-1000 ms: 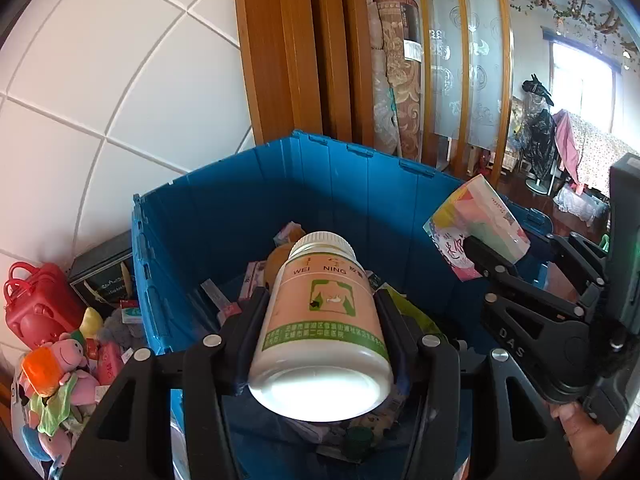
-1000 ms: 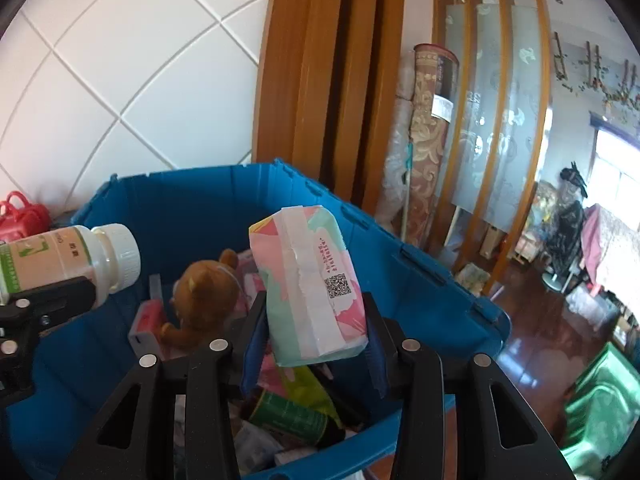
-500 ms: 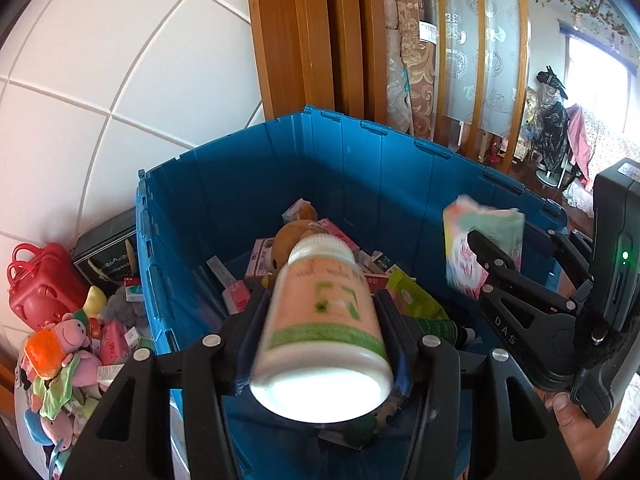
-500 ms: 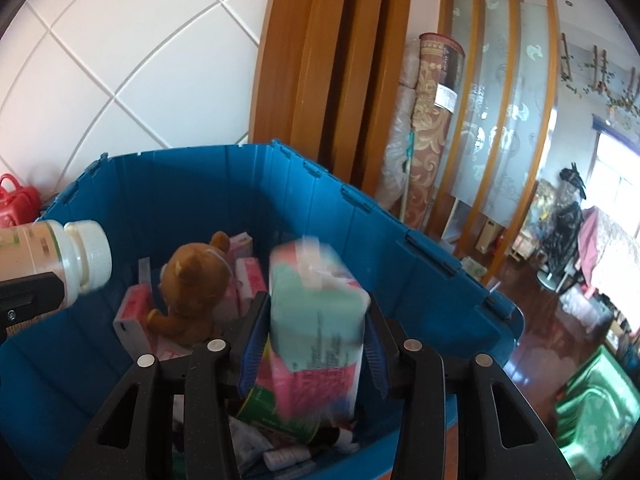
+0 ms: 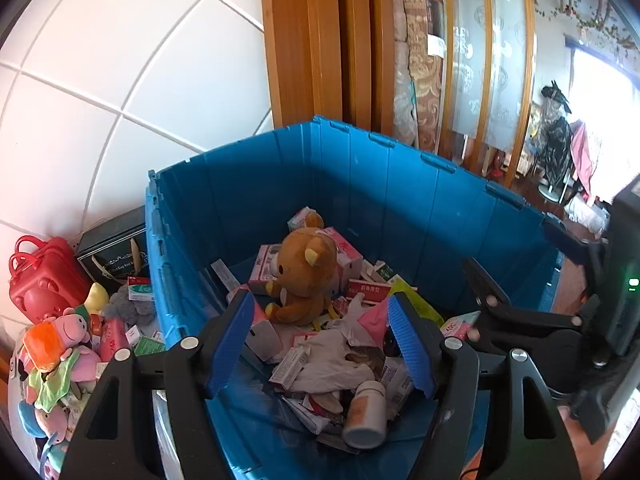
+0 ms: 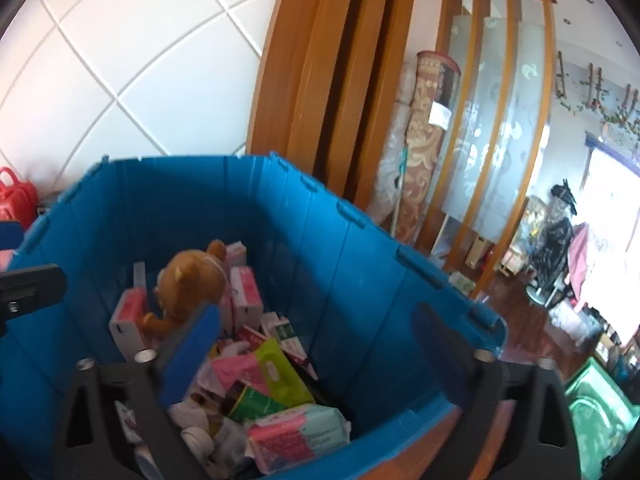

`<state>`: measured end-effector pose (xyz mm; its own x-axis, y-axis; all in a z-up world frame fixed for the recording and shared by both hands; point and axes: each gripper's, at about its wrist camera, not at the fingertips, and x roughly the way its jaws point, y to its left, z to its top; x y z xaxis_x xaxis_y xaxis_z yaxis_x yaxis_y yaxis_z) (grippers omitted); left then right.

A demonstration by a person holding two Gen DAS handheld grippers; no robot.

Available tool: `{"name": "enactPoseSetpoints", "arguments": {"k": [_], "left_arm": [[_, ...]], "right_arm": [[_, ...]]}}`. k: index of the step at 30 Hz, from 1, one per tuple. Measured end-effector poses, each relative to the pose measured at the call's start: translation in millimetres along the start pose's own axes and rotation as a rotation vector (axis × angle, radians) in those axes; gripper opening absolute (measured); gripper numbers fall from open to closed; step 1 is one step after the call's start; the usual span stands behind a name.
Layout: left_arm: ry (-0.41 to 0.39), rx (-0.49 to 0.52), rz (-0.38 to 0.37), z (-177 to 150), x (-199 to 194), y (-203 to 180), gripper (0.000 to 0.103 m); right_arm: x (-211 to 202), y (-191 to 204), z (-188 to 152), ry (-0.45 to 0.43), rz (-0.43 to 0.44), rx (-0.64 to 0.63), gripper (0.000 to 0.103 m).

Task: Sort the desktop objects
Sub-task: 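Withdraw both tools from the bin back toward the pile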

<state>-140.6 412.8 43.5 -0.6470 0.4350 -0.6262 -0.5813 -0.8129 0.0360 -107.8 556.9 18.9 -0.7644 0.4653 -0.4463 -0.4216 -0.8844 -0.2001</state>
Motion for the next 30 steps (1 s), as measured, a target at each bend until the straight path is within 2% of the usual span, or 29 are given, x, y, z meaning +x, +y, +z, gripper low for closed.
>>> {"name": "enactPoseSetpoints", "arguments": {"k": [6, 10, 16, 19, 23, 26, 30], "left_arm": [[-0.069, -0.027, 0.031, -10.3, -35.2, 37.9, 0.079], [-0.097, -0.047, 0.09, -23.1, -60.7, 86.4, 0.079], [-0.068, -0.113, 0.198, -49.5, -95.5, 188.4, 0.079], [-0.031, -0.153, 0.291, -67.7, -108.6, 249.3, 0.079], [0.036, -0.219, 0.328, -86.6, -121.2, 326.2, 0.079], [0.115, -0.27, 0.357, -96.6, -122.1, 385.5, 0.079], [0.258, -0.323, 0.401, -107.1, -100.8, 459.3, 0.079]], "right_arm": [[-37.3, 13.3, 14.6, -0.036, 0.038, -0.002, 0.103], [-70.8, 40.6, 32.1, -0.064, 0.138, 0.009, 0.103], [-114.2, 103.5, 59.6, -0.101, 0.319, -0.002, 0.103], [-130.6, 148.1, 73.5, -0.108, 0.426, -0.027, 0.103], [-124.2, 223.1, 92.5, -0.057, 0.548, -0.083, 0.103], [-96.3, 286.3, 105.8, 0.022, 0.624, -0.131, 0.103], [-48.4, 359.4, 120.7, 0.131, 0.654, -0.181, 0.103]]}}
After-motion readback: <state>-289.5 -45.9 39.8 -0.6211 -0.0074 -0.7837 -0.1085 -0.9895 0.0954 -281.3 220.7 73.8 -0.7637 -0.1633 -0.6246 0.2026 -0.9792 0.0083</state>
